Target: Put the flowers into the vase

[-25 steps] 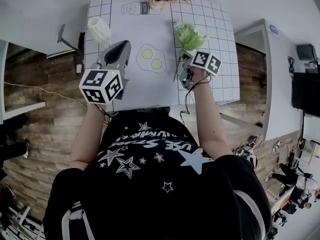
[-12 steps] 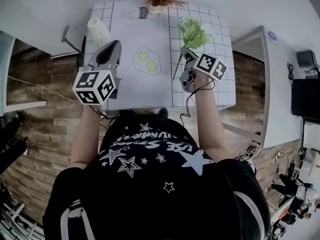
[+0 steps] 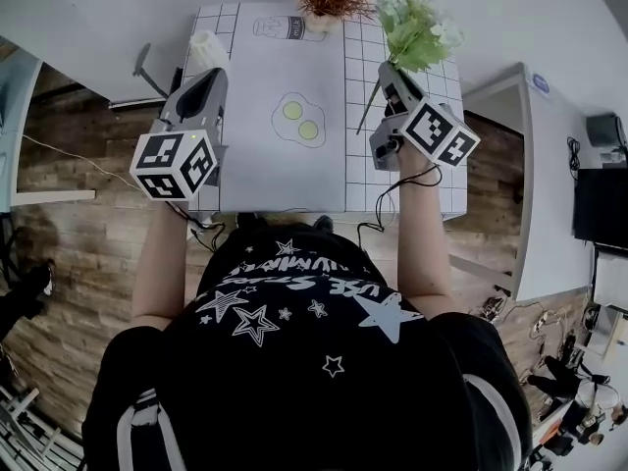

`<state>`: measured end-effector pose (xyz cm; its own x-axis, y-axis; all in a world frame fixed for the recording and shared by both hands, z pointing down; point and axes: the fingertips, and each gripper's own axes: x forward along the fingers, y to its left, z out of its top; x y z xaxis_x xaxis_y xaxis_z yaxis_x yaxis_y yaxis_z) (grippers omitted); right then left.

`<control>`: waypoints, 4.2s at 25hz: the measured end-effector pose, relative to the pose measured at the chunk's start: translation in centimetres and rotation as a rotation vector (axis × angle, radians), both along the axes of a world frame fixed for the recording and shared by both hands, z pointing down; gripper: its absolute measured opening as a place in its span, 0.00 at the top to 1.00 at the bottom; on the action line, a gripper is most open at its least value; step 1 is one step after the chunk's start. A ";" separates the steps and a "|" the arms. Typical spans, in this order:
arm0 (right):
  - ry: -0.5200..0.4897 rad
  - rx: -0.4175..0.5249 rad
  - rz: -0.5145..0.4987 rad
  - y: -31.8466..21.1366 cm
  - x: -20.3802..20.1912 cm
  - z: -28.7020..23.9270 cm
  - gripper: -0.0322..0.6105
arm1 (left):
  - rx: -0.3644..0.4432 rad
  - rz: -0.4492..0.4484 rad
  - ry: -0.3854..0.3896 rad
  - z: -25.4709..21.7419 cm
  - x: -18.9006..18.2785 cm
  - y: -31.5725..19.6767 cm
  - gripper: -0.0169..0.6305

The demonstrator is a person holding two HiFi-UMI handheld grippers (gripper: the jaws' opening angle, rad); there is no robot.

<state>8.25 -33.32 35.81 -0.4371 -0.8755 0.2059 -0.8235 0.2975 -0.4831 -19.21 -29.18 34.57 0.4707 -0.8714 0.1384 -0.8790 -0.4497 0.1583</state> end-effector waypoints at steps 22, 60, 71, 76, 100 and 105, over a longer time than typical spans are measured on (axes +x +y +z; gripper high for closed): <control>-0.059 0.216 -0.293 -4.2 -20.8 -7.1 0.86 | 0.050 0.085 -0.094 2.6 -7.8 -3.1 0.44; -0.054 0.364 -0.272 -9.7 -27.0 -11.2 0.86 | 0.100 0.265 -0.258 10.0 -2.0 -11.8 0.34; -0.139 0.475 -0.258 -10.3 -28.5 -12.5 0.86 | 0.097 0.241 -0.232 10.0 -2.5 -12.1 0.42; -0.126 0.470 -0.239 -10.9 -29.2 -11.1 0.86 | 0.097 0.248 -0.231 10.0 -2.4 -12.0 0.42; 0.044 0.415 -0.340 -9.3 -31.3 -5.4 0.86 | 0.084 0.254 -0.201 10.3 -2.5 -12.2 0.42; 0.220 0.341 -0.499 -7.4 -33.0 -2.1 0.86 | 0.080 0.254 -0.191 10.3 -2.7 -12.3 0.42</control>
